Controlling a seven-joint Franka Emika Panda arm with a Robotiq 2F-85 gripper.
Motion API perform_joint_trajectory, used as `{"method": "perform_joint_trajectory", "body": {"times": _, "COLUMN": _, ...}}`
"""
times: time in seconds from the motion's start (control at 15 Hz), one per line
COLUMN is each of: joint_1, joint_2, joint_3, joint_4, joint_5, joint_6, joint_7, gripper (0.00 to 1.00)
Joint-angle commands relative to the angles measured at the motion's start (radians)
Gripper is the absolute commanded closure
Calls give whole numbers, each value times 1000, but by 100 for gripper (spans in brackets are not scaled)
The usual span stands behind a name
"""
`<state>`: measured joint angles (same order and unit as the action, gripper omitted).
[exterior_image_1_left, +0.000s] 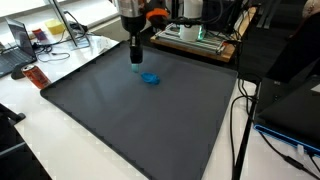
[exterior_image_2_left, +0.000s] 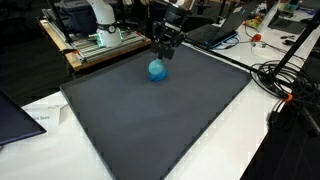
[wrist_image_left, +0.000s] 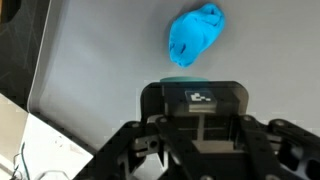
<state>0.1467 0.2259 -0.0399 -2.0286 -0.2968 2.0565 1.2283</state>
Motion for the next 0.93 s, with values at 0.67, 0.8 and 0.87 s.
{"method": "perform_joint_trajectory", "body": {"times": 0.67, "joint_1": 136, "joint_2": 192, "joint_3": 26, "joint_4": 219, "joint_5": -178, "joint_6": -247, "joint_7": 418, "gripper": 78}}
{"method": "perform_joint_trajectory", "body": {"times": 0.8, "joint_1": 151, "joint_2": 220, "joint_3": 25, "joint_4": 251, "joint_5": -192, "joint_6": -290, "joint_7": 464, "gripper": 78}}
{"method": "perform_joint_trajectory", "body": {"times": 0.87, "joint_1": 158, "joint_2": 236, "joint_3": 25, "joint_4": 269, "joint_5": -197, "joint_6": -314, "joint_7": 485, "gripper": 78}}
